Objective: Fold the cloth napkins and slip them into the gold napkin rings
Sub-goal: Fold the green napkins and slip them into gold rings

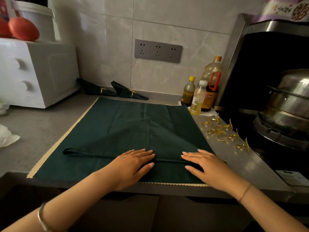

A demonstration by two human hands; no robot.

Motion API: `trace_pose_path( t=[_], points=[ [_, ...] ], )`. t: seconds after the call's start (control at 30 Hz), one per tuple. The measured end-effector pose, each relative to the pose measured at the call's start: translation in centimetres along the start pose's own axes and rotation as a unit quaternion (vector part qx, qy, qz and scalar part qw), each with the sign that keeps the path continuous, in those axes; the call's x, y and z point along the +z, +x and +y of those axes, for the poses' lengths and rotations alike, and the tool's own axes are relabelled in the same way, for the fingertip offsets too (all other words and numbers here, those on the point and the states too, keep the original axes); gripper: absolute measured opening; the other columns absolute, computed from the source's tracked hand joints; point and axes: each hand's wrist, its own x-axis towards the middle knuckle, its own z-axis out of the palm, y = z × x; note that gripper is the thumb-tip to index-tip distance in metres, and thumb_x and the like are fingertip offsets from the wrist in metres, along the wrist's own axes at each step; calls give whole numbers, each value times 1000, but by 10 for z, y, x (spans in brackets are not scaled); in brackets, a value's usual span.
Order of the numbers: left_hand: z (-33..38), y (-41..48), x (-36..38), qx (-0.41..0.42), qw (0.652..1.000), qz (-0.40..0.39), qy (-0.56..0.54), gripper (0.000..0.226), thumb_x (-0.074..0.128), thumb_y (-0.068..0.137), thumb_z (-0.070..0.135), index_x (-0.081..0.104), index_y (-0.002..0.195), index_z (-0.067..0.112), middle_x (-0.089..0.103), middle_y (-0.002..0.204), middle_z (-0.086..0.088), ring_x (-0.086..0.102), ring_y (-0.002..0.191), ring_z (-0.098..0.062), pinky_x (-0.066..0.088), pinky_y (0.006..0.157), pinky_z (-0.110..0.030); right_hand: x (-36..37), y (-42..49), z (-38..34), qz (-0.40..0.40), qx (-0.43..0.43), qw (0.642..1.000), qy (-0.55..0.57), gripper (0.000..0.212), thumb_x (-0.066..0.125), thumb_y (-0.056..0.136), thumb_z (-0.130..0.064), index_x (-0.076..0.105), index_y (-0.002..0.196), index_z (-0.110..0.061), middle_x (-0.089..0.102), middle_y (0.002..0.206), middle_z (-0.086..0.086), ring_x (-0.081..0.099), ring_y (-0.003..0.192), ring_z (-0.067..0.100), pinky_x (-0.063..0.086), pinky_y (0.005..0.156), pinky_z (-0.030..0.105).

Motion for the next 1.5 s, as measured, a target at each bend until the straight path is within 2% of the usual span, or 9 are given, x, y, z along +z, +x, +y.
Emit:
trace_pose_path(
  t=[0.17, 0.27, 0.37, 0.47, 0.67, 0.87, 1.03, 1.33, 1.5],
  points=[
    [1, -6, 1, 14, 1000, 0, 21, 86, -6, 76, 67, 19, 151, 33, 15, 156, 20, 6, 143, 2, -2, 112, -15, 1, 6, 4, 23, 1, 1000, 3, 40, 42, 99, -35, 39, 138, -40, 35, 143, -26, 30, 131, -7, 5, 105, 7],
    [0, -7, 3, 18, 1000, 8, 22, 84, -5, 78, 66, 21, 150, 32, 17, 156, 19, 8, 144, 2, 1, 114, -17, 1, 7, 14, 21, 13, 999, 25, 44, 47, 96, -22, 42, 134, -44, 37, 134, -32, 27, 128, -7, 9, 113, 17],
    [0, -8, 4, 26, 999, 14, 15, 81, -3, 80, 65, 22, 150, 31, 19, 155, 19, 9, 144, 1, 2, 117, -18, -8, 4, 33, 20, 50, 998, 12, 41, 54, 92, -18, 49, 123, -46, 37, 118, -33, 28, 120, -6, 17, 113, 23],
    [1, -10, 4, 30, 999, 20, 15, 73, 3, 87, 61, 22, 150, 30, 22, 154, 18, 9, 144, 1, -1, 114, -16, -31, 5, 52, 42, 85, 990, 107, 29, 65, 85, -13, 61, 92, -40, 53, 101, -28, 53, 103, 0, 43, 100, 30],
    [1, -14, 4, 38, 998, 41, 5, 57, 18, 97, 55, 15, 150, 32, 30, 153, 12, 11, 144, 0, -2, 113, -13, -64, 58, 53, 195, 125, 880, 415, 28, 69, 79, -6, 61, 103, -19, 65, 99, -5, 61, 93, 6, 49, 74, 21],
    [5, -18, 1, 35, 999, 30, -7, 63, 15, 96, 57, -9, 150, 36, 23, 156, 12, 5, 143, 3, -7, 111, -10, -42, 147, 32, 195, 142, 769, 591, 35, 67, 83, -6, 54, 115, -11, 66, 95, 0, 64, 84, 6, 50, 60, 11],
    [3, -15, 1, 33, 999, 29, -24, 60, 14, 96, 56, 6, 152, 36, 17, 156, 17, -1, 140, 10, -10, 108, -7, -5, 193, 25, 166, 151, 794, 566, 30, 72, 79, -6, 60, 106, -10, 65, 108, 15, 64, 88, 18, 55, 75, 22],
    [1, -14, 2, 27, 998, 45, -23, 61, 10, 94, 60, 17, 150, 38, 13, 147, 24, 16, 136, 6, -3, 104, -4, 27, 220, 18, 122, 124, 848, 501, 27, 74, 78, -7, 63, 103, -5, 67, 88, 7, 63, 82, 13, 51, 67, 12],
    [2, -12, 1, 12, 999, 16, -39, 63, 8, 91, 63, 14, 150, 40, -8, 155, 29, -9, 140, 10, -9, 111, -12, 37, 228, 16, 148, 111, 869, 459, 23, 74, 78, -5, 62, 97, -1, 61, 73, -1, 58, 68, 9, 48, 62, 10]
  ],
)
